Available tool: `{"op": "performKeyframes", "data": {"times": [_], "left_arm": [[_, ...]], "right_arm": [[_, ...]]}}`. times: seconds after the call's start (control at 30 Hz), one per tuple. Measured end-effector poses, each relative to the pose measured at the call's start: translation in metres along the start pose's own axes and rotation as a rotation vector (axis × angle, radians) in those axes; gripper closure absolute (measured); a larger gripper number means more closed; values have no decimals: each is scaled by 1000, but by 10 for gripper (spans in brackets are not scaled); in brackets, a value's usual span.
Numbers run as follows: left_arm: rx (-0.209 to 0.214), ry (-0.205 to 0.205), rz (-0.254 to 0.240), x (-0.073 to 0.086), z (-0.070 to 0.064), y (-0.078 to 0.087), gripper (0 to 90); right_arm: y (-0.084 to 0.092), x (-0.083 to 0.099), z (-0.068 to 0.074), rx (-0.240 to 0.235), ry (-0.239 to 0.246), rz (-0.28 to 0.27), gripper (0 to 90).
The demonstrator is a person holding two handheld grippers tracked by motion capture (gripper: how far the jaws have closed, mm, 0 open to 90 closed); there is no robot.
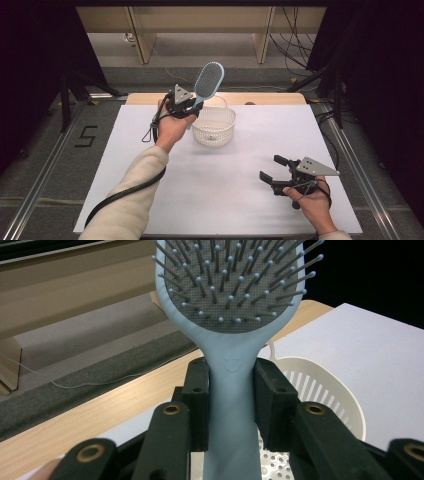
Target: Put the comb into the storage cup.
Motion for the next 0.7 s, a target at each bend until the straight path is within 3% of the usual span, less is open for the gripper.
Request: {"op": "performKeyframes", "data": {"times": [0.7], "left_arm": [[12, -6, -6, -11, -6, -9, 697]], "right_arm": [[0, 0, -1, 0, -4, -5, 157]]}}
Point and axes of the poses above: each handheld gripper's, and its own axes: y roughly backward along the jaws, x roughly out of its underside, z roughly to its left, the point moved 10 cm from there along -y, roughly forward along the jaws, and after that the axes turned 13 degrees about y, right-handed, at the moved point
